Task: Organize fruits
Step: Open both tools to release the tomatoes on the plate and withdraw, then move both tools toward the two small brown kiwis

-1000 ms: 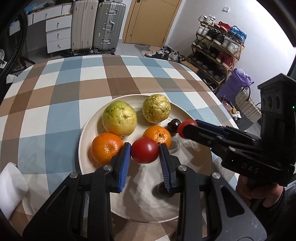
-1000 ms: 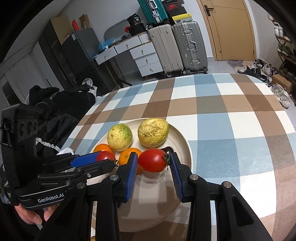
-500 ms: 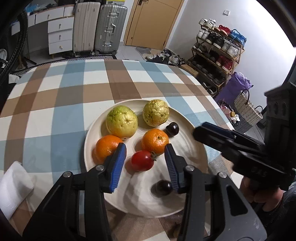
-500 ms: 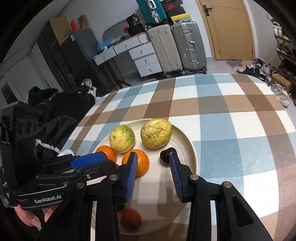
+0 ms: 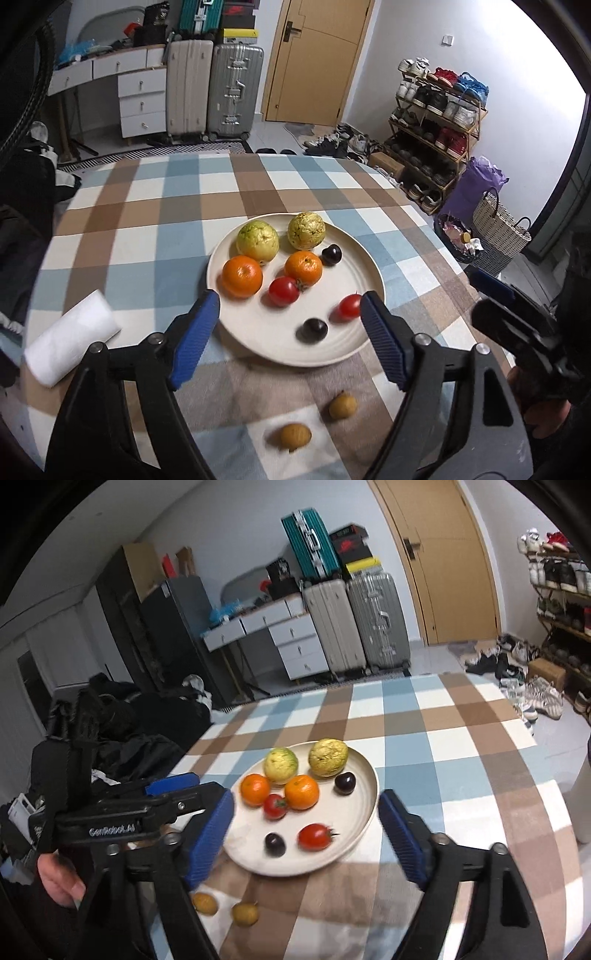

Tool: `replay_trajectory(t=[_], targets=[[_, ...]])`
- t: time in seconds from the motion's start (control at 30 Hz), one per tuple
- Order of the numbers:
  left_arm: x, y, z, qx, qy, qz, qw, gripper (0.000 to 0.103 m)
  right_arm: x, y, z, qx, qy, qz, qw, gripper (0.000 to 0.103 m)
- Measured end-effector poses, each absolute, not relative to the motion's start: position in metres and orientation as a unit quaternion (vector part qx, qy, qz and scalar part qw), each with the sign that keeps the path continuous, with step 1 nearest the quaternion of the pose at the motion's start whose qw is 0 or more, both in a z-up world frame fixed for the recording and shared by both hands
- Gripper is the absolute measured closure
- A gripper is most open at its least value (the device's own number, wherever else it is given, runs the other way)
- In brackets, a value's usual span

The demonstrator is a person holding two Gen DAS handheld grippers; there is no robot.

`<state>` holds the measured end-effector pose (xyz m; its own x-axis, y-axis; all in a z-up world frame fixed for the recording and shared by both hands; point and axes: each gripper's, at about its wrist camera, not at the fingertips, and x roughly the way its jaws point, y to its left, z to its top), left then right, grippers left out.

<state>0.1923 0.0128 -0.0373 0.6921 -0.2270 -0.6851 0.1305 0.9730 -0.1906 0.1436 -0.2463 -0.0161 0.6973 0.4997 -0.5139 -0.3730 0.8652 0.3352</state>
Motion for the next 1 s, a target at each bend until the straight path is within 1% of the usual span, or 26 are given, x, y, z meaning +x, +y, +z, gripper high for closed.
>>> replay_trajectory(t=[0.1, 0.2, 0.4, 0.47, 0.5, 0.57, 0.73, 1.0], targets=[[0.172, 0.015, -0.03, -0.061, 0.371, -0.084, 0.923, 0.021, 0.12, -0.248, -0.012, 0.104, 0.296, 0.236, 0.92, 0.007], [0.153, 0.014, -0.027, -0.055, 0.365, -0.064, 0.927, 0.02, 0.1, -0.249, -0.007, 0.096, 0.283, 0.23, 0.926, 0.002], [0.12, 0.015, -0.028, -0.048, 0.361, -0.045, 0.93, 0.016, 0.073, -0.244, -0.001, 0.096, 0.272, 0.238, 0.928, 0.0], [0.109, 0.017, -0.03, -0.048, 0.36, -0.04, 0.931, 0.01, 0.063, -0.239, -0.001, 0.088, 0.267, 0.238, 0.93, 0.0], [0.103, 0.018, -0.032, -0.049, 0.359, -0.035, 0.931, 0.005, 0.061, -0.236, -0.001, 0.084, 0.266, 0.238, 0.93, 0.0], [0.091, 0.021, -0.037, -0.051, 0.355, -0.027, 0.933, 0.001, 0.056, -0.23, -0.004, 0.076, 0.266, 0.236, 0.932, 0.0], [0.072, 0.03, -0.052, -0.055, 0.363, -0.016, 0.93, 0.001, 0.046, -0.219, -0.014, 0.059, 0.27, 0.216, 0.937, 0.0], [0.06, 0.049, -0.083, -0.075, 0.389, -0.009, 0.918, 0.001, 0.047, -0.207, -0.039, 0.061, 0.303, 0.225, 0.924, 0.0]])
